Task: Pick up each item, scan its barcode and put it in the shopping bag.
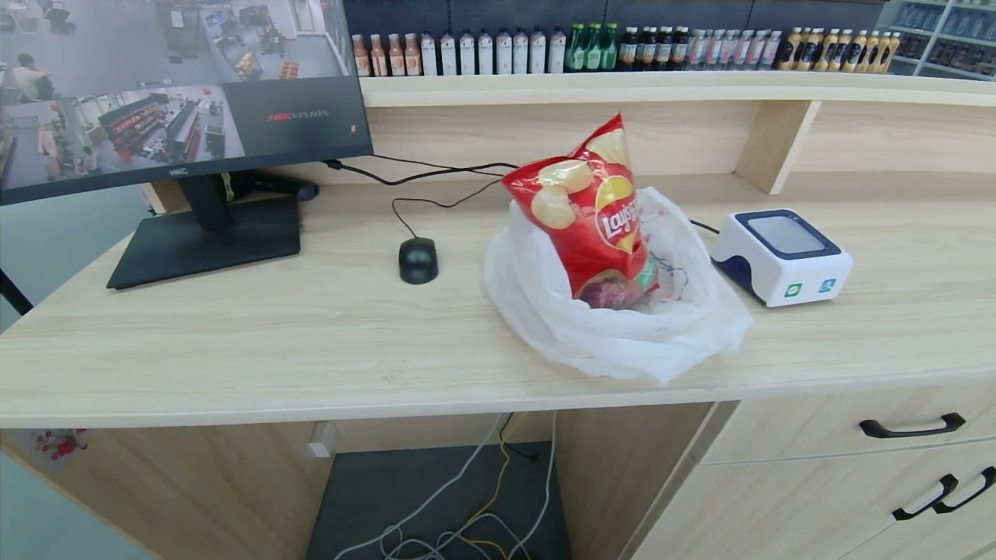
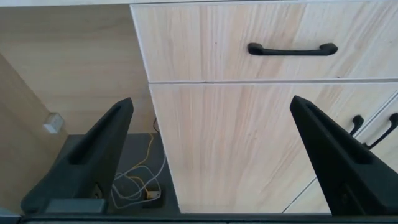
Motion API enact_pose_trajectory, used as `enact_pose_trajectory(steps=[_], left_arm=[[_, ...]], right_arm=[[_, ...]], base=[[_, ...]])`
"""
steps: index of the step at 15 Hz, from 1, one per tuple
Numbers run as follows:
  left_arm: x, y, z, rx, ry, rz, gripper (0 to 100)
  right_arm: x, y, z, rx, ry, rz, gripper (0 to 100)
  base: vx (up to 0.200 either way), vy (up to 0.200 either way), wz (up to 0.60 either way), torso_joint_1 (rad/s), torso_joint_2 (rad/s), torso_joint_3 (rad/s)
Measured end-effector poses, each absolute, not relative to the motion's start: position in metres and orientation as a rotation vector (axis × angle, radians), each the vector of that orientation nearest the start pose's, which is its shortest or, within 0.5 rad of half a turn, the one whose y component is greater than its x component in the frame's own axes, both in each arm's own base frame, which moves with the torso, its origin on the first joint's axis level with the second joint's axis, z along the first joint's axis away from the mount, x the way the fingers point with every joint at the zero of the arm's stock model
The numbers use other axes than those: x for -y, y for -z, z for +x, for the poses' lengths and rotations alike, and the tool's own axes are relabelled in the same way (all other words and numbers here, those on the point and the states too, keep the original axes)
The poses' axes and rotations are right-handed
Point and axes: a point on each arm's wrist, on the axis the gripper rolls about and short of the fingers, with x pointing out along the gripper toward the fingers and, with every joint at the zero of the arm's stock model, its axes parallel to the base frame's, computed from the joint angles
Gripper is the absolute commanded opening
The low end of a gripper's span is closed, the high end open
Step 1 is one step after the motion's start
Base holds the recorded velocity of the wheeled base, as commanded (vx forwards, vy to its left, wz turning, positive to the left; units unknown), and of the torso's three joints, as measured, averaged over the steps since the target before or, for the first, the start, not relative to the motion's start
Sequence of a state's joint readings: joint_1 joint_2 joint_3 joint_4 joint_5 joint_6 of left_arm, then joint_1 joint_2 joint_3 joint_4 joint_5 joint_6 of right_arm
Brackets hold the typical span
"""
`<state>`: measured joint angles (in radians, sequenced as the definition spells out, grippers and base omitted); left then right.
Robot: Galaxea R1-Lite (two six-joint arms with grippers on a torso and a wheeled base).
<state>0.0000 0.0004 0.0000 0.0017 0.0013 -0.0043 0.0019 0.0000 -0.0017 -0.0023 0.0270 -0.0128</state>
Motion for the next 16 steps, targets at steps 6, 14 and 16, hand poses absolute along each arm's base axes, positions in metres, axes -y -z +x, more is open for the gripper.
enact_pose_trajectory(steps=[6,14,16], left_arm=[[0.0000,-0.0753,-0.0228,-0.002,-0.001,-0.004,100],[0.0000,-0.0753,-0.0228,-0.002,-0.001,-0.004,100],[0.0000,-0.0753,-0.0228,-0.002,-0.002,-0.004,100]], right_arm=[[-0.0006,-0.0762,-0.0229,0.004,-0.029,-0.012,100],[-0.0006,-0.0762,-0.0229,0.005,-0.030,-0.015,100],[-0.0006,-0.0762,-0.0229,0.005,-0.030,-0.015,100]], base=[[0.000,-0.200,0.00,0.003,0.00,0.001],[0.000,-0.200,0.00,0.004,0.00,0.004],[0.000,-0.200,0.00,-0.002,0.00,0.002]])
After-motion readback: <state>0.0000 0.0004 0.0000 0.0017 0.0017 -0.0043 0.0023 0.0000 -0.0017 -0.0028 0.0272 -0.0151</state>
